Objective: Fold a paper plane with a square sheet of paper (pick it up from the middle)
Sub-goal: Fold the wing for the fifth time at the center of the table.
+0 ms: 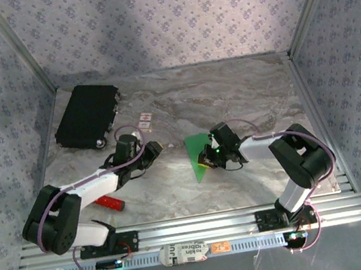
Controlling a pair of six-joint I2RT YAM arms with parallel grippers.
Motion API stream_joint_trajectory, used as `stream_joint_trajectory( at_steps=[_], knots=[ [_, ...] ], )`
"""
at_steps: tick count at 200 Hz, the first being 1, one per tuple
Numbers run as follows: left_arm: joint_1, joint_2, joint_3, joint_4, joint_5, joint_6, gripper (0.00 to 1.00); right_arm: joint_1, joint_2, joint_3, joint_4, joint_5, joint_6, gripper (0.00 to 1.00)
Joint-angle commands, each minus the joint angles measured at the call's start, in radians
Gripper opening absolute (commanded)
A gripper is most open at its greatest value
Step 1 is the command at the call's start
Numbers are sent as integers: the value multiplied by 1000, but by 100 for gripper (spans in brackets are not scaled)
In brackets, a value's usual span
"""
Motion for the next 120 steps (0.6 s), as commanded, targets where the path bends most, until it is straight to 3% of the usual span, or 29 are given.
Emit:
stream_joint_trajectory(
  at_steps=[1, 37, 78, 120],
  knots=[
    [0, 32, 37, 55, 43, -12, 28, 31, 45, -87, 138, 130, 293, 13],
    [-12, 70, 67, 67, 77, -12, 23, 55, -22, -77, 238, 125, 295, 16],
    [-29, 108, 86, 85, 107, -18, 19, 34, -219, -47, 42, 249, 145, 24],
    [-61, 209, 174, 97, 182, -2, 15, -71, -282, -38, -93, 210, 37, 26]
  ],
)
